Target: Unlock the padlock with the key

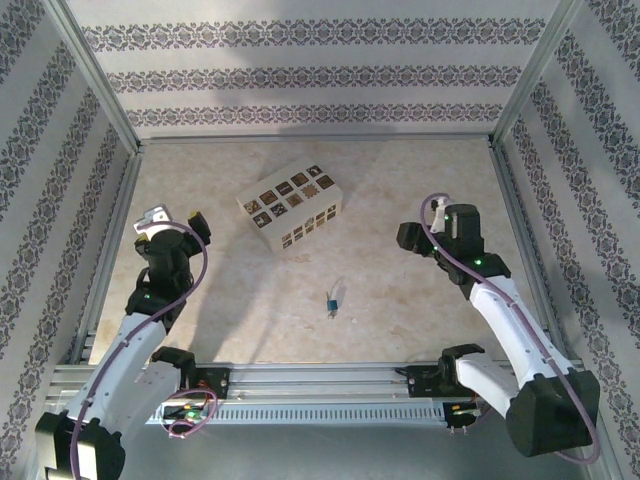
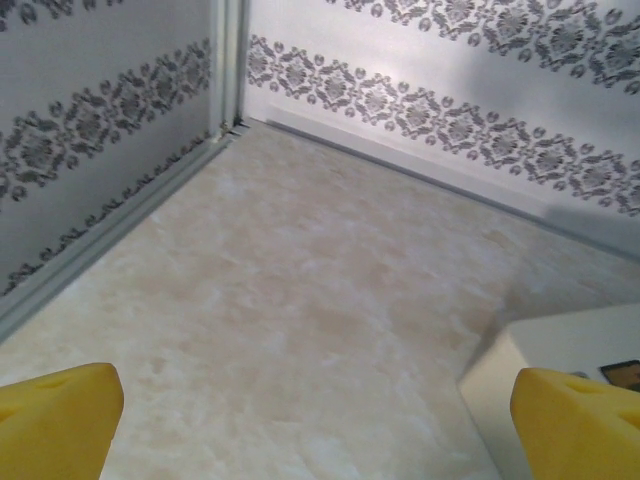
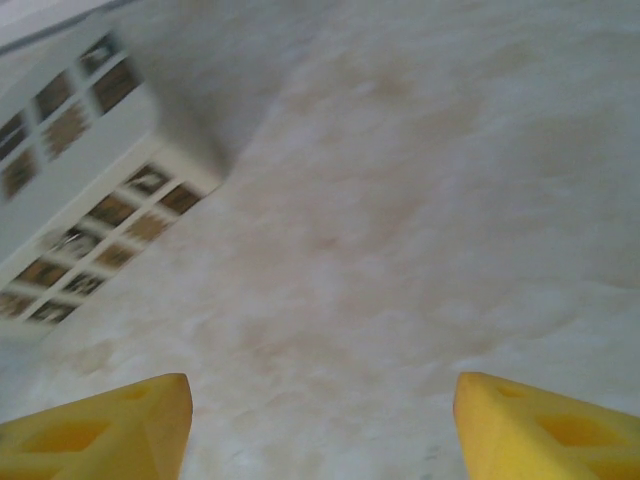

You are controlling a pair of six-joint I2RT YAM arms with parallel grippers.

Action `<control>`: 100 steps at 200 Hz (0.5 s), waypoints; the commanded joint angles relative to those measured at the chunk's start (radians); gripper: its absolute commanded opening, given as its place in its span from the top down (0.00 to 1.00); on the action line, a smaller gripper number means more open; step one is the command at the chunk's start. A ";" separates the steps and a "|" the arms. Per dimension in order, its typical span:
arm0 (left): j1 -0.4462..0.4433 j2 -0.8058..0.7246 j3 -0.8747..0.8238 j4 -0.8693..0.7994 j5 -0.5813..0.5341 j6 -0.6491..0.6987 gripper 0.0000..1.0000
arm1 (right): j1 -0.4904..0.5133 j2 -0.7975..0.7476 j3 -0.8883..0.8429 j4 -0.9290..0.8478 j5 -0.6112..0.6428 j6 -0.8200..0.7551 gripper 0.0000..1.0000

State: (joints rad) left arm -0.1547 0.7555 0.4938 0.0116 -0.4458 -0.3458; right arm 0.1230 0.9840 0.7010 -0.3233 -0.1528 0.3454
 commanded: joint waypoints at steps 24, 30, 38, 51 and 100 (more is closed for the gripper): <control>0.017 -0.002 -0.032 0.175 -0.157 0.200 0.01 | -0.072 -0.041 -0.056 0.104 0.218 -0.151 0.13; 0.017 0.003 -0.035 0.195 -0.168 0.221 0.01 | -0.083 -0.044 -0.068 0.131 0.228 -0.161 0.10; 0.017 0.008 -0.037 0.217 -0.174 0.248 0.01 | -0.097 -0.047 -0.087 0.168 0.239 -0.168 0.06; 0.019 0.022 -0.039 0.246 -0.182 0.288 0.01 | -0.121 -0.045 -0.121 0.235 0.241 -0.183 0.02; 0.029 0.116 -0.040 0.305 -0.238 0.351 0.01 | -0.193 0.024 -0.248 0.461 0.248 -0.193 0.02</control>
State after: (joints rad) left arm -0.1436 0.8391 0.4664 0.2340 -0.6270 -0.0593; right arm -0.0410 0.9760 0.5045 -0.0280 0.0746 0.1726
